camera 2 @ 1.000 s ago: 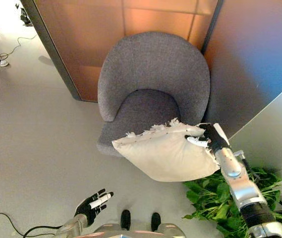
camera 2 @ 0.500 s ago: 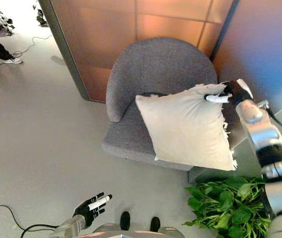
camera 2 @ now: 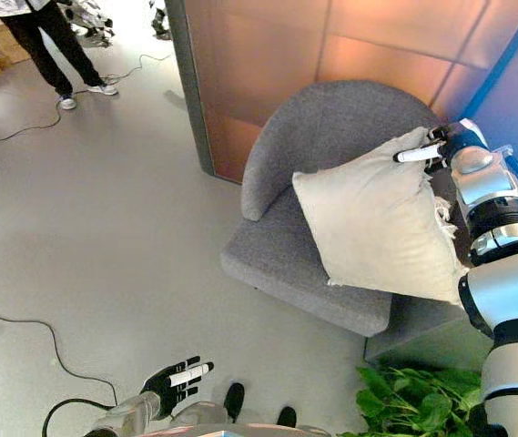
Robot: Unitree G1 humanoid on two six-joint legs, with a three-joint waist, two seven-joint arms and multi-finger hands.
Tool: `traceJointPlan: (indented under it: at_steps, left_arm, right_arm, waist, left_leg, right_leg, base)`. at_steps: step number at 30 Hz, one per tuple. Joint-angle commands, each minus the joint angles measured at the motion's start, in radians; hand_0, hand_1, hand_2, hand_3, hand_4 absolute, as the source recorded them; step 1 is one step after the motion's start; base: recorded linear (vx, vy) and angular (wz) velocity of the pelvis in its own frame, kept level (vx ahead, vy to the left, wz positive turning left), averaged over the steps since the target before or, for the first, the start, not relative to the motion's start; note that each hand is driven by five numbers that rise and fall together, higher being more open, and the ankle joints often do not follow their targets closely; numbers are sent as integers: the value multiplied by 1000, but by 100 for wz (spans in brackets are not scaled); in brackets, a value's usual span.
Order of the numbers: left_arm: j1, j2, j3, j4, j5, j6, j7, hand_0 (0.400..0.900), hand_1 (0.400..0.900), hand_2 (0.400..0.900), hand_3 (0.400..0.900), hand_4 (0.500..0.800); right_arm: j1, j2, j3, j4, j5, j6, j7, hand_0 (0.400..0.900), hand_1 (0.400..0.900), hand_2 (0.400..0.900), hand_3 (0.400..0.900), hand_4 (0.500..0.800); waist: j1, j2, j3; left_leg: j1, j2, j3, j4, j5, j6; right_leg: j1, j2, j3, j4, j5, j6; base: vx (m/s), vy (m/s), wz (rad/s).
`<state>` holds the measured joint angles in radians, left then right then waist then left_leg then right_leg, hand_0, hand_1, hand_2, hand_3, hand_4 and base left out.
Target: Pick up the pillow and put it on the sofa.
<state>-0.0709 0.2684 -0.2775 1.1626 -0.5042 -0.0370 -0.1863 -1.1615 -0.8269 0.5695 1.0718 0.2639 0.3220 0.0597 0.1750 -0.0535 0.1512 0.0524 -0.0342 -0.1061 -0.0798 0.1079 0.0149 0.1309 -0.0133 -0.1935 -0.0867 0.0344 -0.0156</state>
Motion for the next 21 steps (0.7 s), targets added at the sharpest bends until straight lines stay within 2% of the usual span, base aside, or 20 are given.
traceJointPlan:
  at_steps: [1, 13, 18, 21]
  left_arm:
    - [-38, 36, -92, 28, 12, -28, -30, 900, 900, 900, 900, 800]
    - [-32, 35, -94, 32, -6, -36, -50, 900, 900, 900, 900, 800]
    - [-38, 34, -90, 32, -9, -32, -51, 900, 900, 900, 900, 800]
    - [-38, 30, -87, 34, -15, -32, -52, 900, 900, 900, 900, 800]
  right_arm:
    - [-278, -41, 62, 39, -18, -111, -67, 900, 900, 900, 900, 800]
    - [-256, -80, 46, 42, 5, -88, -82, 900, 900, 900, 900, 800]
    - [-195, -91, -11, 29, 54, -83, -87, 900, 900, 900, 900, 800]
    - [-118, -75, -77, -15, 115, -93, -130, 900, 900, 900, 900, 800]
  waist:
    - [23, -70, -133]
    - [-3, -63, -131]
    - [-24, -58, -132]
    - [-39, -54, -130]
  left_leg:
    - [3, 20, 6, 20, -71, -47]
    - [10, 20, 25, 21, -81, -42]
    - [12, 21, 40, 23, -88, -39]
    - [16, 24, 51, 22, -91, -39]
  right_leg:
    - [-20, -55, -8, 71, -26, 53]
    - [-26, -55, 20, 74, -27, 54]
    - [-35, -54, 39, 79, -27, 55]
    - [-37, -52, 53, 80, -27, 55]
  base:
    - [0, 0, 0]
    - [-3, 7, -6]
    - [-32, 3, -11]
    - [-32, 6, -16]
